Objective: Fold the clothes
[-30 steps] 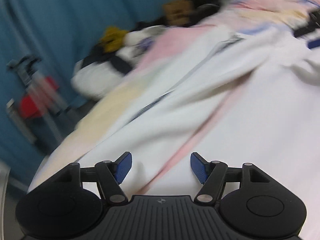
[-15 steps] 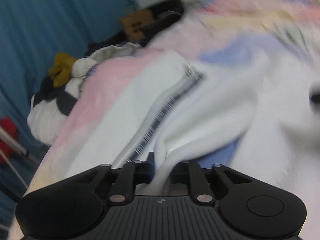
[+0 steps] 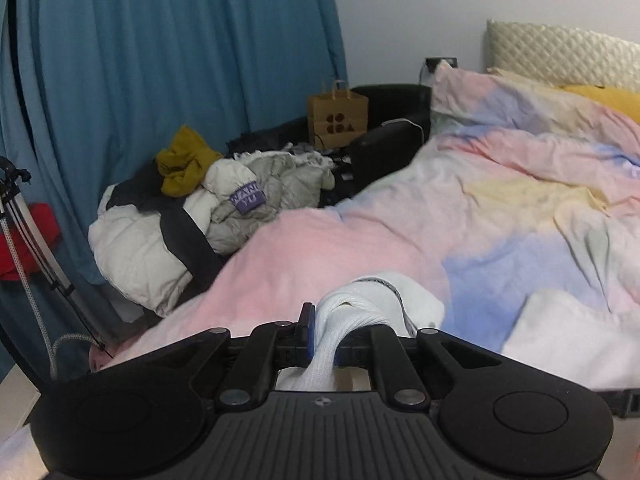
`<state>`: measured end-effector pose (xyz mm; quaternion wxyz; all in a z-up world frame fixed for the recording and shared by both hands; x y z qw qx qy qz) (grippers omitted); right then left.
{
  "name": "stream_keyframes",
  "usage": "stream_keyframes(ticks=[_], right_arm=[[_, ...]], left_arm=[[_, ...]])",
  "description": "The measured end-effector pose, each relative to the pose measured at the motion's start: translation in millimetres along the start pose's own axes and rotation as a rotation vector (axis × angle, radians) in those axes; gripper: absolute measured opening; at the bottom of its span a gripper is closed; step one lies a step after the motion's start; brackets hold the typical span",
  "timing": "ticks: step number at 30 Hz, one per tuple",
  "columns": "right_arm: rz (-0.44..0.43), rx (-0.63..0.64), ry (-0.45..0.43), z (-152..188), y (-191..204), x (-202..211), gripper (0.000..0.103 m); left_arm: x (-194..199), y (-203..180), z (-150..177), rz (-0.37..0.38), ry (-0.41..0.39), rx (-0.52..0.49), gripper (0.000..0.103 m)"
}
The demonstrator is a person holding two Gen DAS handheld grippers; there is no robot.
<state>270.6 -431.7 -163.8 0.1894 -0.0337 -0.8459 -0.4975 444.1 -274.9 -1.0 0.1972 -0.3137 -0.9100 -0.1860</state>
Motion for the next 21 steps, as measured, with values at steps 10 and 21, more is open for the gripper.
stream_keyframes(ticks=[10, 21], right_arm=[[-0.046, 0.280, 0.141, 35.5, 36.9, -61.5, 0.068], [-0.036, 0.480, 0.121, 19.2, 57.8, -100.7, 0.011]], left_arm=[[30.9, -3.8, 13.3, 0.017, -0.035, 0.020, 0.009], [32.9, 12.4, 29.0, -0.011, -0.054, 0.071, 0.009]])
Point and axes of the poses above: each gripper's, at about its wrist camera, not at the fingertips, and x roughly against the way its jaws point, y to its left, z to its underside, the point moved 6 cm from there along -x, roughly the way its jaws point, and after that the axes turned 6 degrees about -y, right-handed, at the moved point
